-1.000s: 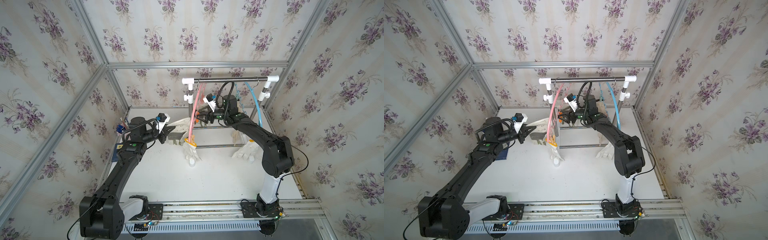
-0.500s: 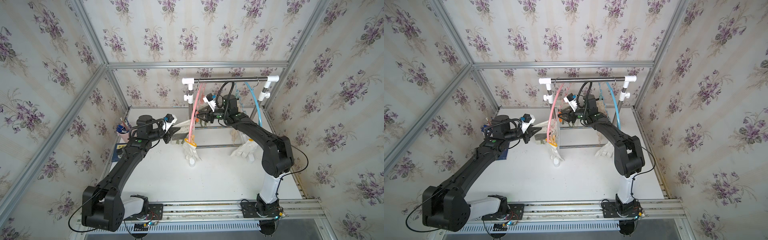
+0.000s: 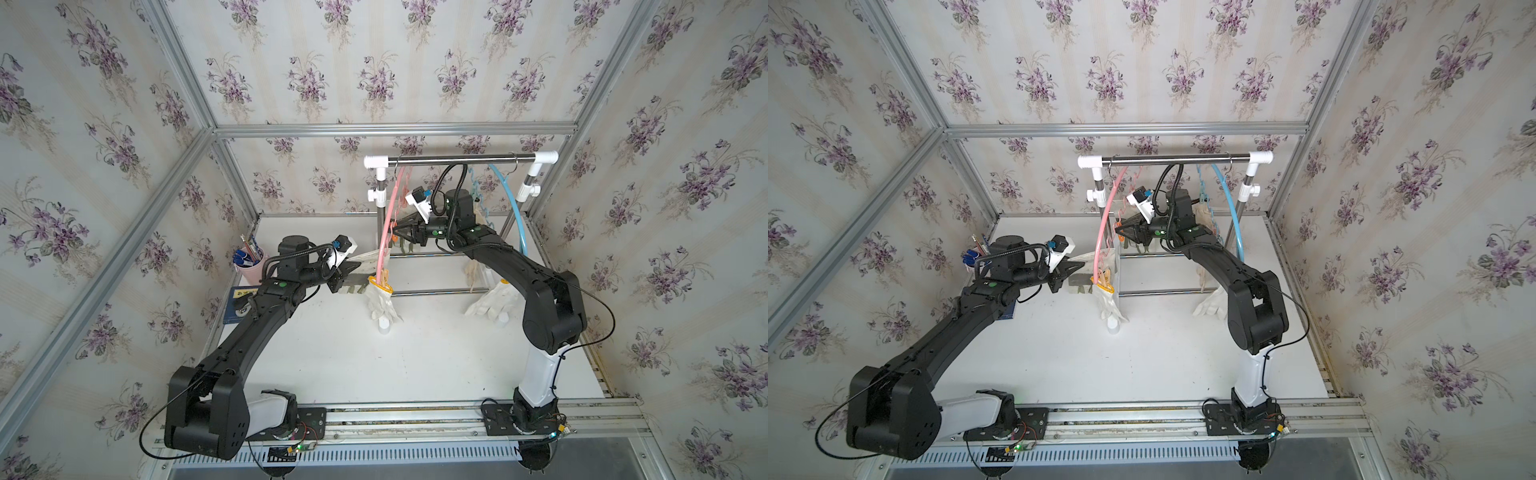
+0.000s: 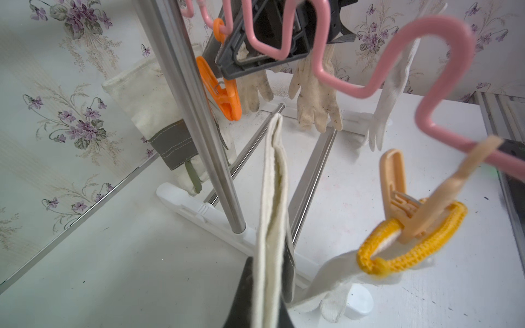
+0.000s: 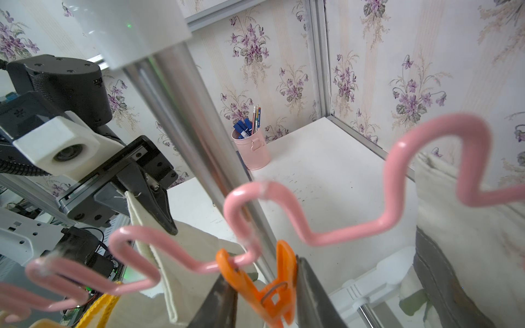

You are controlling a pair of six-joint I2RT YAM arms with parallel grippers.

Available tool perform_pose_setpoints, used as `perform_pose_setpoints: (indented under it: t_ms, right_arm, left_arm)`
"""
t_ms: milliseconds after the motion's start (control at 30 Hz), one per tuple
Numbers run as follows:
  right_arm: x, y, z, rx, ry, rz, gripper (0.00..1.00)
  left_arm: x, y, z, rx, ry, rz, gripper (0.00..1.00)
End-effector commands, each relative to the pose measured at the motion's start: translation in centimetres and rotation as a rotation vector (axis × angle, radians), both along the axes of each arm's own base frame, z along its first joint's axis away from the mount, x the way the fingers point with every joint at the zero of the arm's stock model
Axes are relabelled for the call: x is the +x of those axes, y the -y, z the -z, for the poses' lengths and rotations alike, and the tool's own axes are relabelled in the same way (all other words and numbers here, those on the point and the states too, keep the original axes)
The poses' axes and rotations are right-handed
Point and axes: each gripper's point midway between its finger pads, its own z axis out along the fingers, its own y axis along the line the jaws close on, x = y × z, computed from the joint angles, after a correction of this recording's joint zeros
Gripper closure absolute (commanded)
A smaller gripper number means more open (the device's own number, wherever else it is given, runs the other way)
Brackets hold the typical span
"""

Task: Clip the gloves onto a hanger to dry
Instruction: Open the clamp at the hanger.

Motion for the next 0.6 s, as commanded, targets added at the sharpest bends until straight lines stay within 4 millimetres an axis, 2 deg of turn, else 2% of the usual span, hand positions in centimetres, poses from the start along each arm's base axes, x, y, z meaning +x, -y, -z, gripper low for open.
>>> perform_pose_setpoints:
  t_ms: [0, 33, 100, 133, 300, 467, 567]
  right_arm:
    - [-0.1, -0.2, -0.1, 0.008, 0.012, -0.022, 0.65]
    - [-0.1, -0.1, 0.0, 0.004, 0.014, -0.022, 0.61]
    - [-0.1, 0.0, 0.2, -0.006, 0.024, -0.020, 0.44]
    - [-0.2, 0.0, 0.2, -0.011, 0.031, -0.025, 0.39]
    - [-1.3, 0.4, 0.0, 0.002, 0.060, -0.101, 0.33]
    - [-2.6, 0.7, -0.1, 0.038, 0.082, -0.195, 0.33]
    - [-2.5, 0.8, -0.2, 0.046, 0.092, -0.210, 0.33]
  left_arm:
    - [0.3, 0.3, -0.5, -0.009, 0.025, 0.015, 1.00]
    - [0.4, 0.3, -0.6, -0.011, 0.027, 0.016, 1.00]
    - [0.4, 0.4, -0.6, -0.015, 0.026, 0.018, 1.00]
    - [0.5, 0.5, -0.6, -0.016, 0.026, 0.019, 1.00]
    - [0.5, 0.6, -0.4, -0.014, 0.020, 0.024, 1.00]
    - [0.4, 0.7, -0.3, -0.015, 0.014, 0.029, 1.00]
    - [0.4, 0.8, -0.2, -0.016, 0.010, 0.034, 1.00]
